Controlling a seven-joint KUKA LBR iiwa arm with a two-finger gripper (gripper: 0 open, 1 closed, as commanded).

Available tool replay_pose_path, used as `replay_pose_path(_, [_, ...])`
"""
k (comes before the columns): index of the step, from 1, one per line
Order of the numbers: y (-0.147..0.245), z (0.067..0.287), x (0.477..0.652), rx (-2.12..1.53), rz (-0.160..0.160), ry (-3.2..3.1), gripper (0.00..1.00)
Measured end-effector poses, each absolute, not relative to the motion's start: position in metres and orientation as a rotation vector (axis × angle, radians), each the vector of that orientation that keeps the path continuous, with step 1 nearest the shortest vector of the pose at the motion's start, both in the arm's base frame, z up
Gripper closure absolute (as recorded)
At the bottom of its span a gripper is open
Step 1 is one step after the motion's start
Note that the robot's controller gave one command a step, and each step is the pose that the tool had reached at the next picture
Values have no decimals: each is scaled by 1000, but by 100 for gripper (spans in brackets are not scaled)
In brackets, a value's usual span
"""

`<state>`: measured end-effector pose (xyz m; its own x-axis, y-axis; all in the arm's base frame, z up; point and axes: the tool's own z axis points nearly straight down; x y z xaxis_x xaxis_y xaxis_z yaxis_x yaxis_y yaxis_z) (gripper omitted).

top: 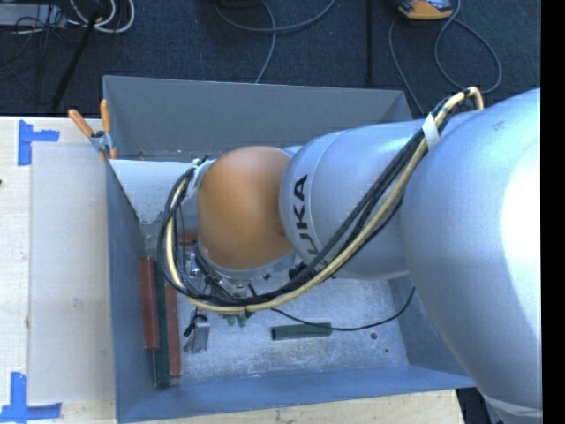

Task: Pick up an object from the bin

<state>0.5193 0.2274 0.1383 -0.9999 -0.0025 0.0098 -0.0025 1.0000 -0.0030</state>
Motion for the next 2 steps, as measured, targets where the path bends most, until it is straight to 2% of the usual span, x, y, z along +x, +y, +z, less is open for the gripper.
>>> replay_pose_path(1, [190,66,599,143,1,-3137,0])
replay_pose_path(2, [130,161,575,127,3,-3146,0])
